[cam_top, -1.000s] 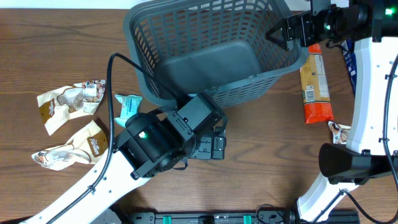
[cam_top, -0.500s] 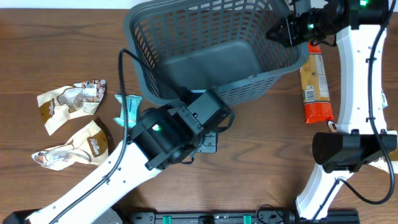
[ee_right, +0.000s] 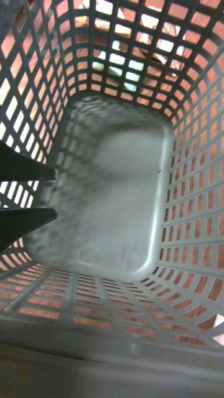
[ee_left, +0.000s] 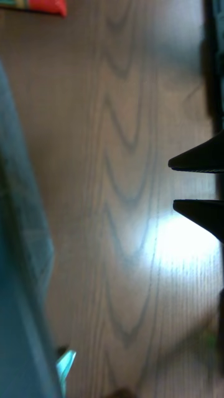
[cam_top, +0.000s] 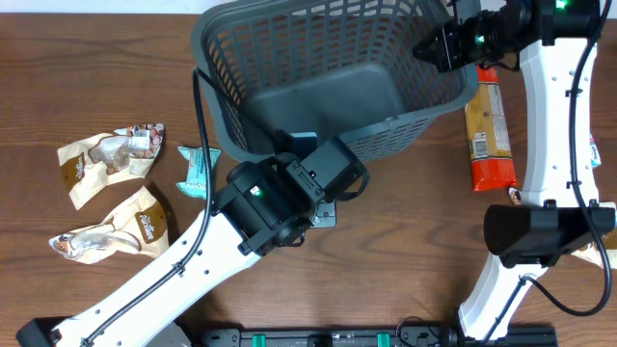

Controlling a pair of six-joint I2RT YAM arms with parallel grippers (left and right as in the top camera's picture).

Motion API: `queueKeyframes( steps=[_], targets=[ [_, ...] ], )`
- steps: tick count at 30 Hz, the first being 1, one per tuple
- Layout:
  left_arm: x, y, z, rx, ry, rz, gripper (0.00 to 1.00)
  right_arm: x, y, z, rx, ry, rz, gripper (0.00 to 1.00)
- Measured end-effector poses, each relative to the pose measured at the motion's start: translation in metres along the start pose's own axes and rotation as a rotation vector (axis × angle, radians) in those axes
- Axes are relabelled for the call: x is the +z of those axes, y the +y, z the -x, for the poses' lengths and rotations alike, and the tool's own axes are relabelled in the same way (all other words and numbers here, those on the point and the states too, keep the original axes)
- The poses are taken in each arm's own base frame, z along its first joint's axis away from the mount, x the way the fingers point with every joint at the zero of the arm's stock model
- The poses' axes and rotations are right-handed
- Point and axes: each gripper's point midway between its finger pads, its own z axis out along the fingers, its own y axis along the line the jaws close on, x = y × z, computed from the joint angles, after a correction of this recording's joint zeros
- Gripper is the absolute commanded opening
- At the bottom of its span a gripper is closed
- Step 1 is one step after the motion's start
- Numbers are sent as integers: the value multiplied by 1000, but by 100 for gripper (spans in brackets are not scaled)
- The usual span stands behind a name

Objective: Pack container
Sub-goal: 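Grasp the basket rims with left and right grippers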

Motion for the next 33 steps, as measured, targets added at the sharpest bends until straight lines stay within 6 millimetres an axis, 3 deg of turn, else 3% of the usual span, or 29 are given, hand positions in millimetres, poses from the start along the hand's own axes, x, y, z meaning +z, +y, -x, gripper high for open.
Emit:
queueKeyframes(
  steps=[11,20,33],
  targets=[
    [0,3,11,9,-61,24,6,39,-14,-41,79,136,22,1],
    [1,5,15,25,-76,46,6,41,-16,-42,67,122,8,1],
    [21,8,19,83,-64,120,6,41,-16,-42,68,122,7,1]
  ],
)
